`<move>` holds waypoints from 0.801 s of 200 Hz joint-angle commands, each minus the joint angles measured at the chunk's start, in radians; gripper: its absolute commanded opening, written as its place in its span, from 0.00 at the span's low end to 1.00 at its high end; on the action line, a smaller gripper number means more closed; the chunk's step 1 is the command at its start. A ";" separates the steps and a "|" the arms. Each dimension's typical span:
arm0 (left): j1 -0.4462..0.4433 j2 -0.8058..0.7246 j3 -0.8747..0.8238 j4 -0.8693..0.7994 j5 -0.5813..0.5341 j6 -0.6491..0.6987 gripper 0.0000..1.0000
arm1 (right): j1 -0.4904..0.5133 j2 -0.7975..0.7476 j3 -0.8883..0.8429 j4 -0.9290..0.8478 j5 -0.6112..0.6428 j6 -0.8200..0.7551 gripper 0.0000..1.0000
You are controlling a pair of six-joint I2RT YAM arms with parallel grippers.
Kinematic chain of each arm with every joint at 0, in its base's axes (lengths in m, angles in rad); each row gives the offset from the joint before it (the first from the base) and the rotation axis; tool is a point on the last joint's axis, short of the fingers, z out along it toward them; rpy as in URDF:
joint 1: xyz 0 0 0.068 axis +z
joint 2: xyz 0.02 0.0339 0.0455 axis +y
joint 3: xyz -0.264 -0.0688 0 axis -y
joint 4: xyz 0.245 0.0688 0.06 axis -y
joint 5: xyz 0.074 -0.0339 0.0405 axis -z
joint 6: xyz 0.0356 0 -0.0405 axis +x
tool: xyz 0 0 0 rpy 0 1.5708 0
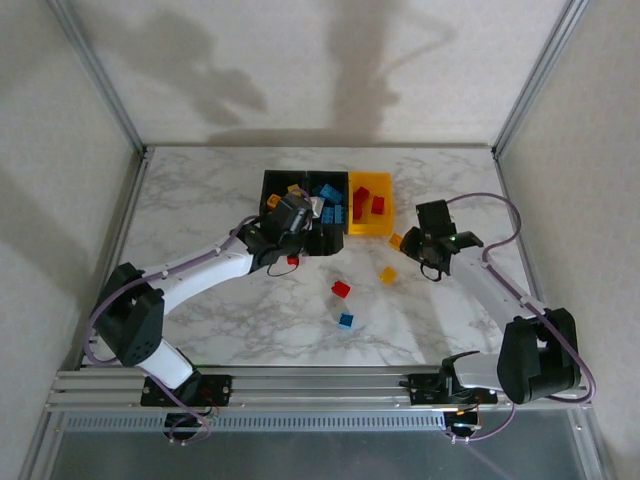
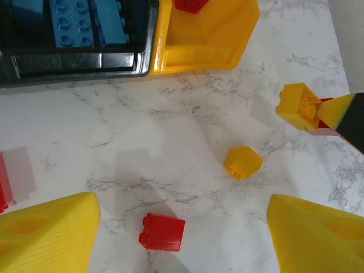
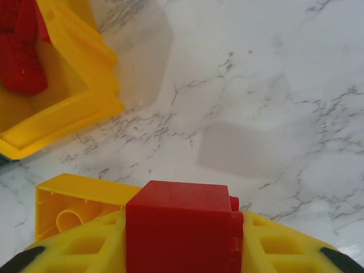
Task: Sort the legos into containers by color
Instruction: Place the legos at the middle-right of the table.
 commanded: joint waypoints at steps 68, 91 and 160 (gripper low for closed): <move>0.013 -0.004 -0.009 0.020 -0.002 -0.016 0.77 | -0.068 0.003 -0.176 0.070 0.006 0.021 0.31; 0.013 -0.007 -0.012 0.020 -0.003 -0.019 0.77 | -0.068 0.040 -0.181 0.088 0.007 0.021 0.33; 0.013 -0.009 -0.010 0.014 -0.010 -0.019 0.77 | -0.069 0.042 -0.179 0.084 0.023 0.029 0.60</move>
